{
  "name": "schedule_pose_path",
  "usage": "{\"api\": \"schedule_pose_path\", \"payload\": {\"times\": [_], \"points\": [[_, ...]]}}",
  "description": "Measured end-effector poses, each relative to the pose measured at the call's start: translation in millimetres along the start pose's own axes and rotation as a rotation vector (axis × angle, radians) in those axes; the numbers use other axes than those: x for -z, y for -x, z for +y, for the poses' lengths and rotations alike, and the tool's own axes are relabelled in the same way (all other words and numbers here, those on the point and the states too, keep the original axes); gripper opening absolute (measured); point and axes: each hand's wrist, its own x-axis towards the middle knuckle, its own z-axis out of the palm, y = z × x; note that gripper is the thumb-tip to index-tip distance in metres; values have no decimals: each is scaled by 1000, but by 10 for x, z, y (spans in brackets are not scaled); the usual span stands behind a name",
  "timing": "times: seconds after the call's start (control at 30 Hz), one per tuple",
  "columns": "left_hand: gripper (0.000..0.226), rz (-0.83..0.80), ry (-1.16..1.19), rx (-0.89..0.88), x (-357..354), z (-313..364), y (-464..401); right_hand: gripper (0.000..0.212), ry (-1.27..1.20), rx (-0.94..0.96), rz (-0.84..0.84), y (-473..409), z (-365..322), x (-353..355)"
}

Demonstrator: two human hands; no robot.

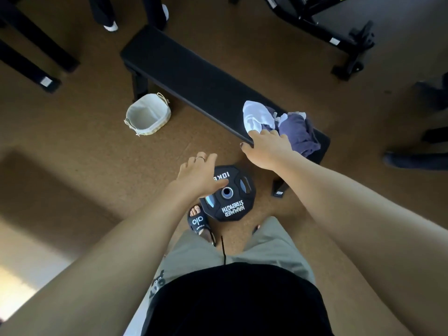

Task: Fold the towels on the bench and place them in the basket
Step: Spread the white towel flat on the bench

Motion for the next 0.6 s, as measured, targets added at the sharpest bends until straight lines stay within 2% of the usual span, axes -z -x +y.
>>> {"api": "schedule_pose_path", "payload": {"times": [0.2, 0.4, 0.6], "points": [[83, 4, 33, 22, 446, -11, -628, 58, 58, 30, 9, -801, 88, 336], [84, 2, 84, 110, 601, 284, -1411, 59, 62, 119, -10, -1831, 409, 496], [83, 2, 174, 164, 599, 685, -2268, 56, 40, 78, -148, -2688, 939, 241]]}}
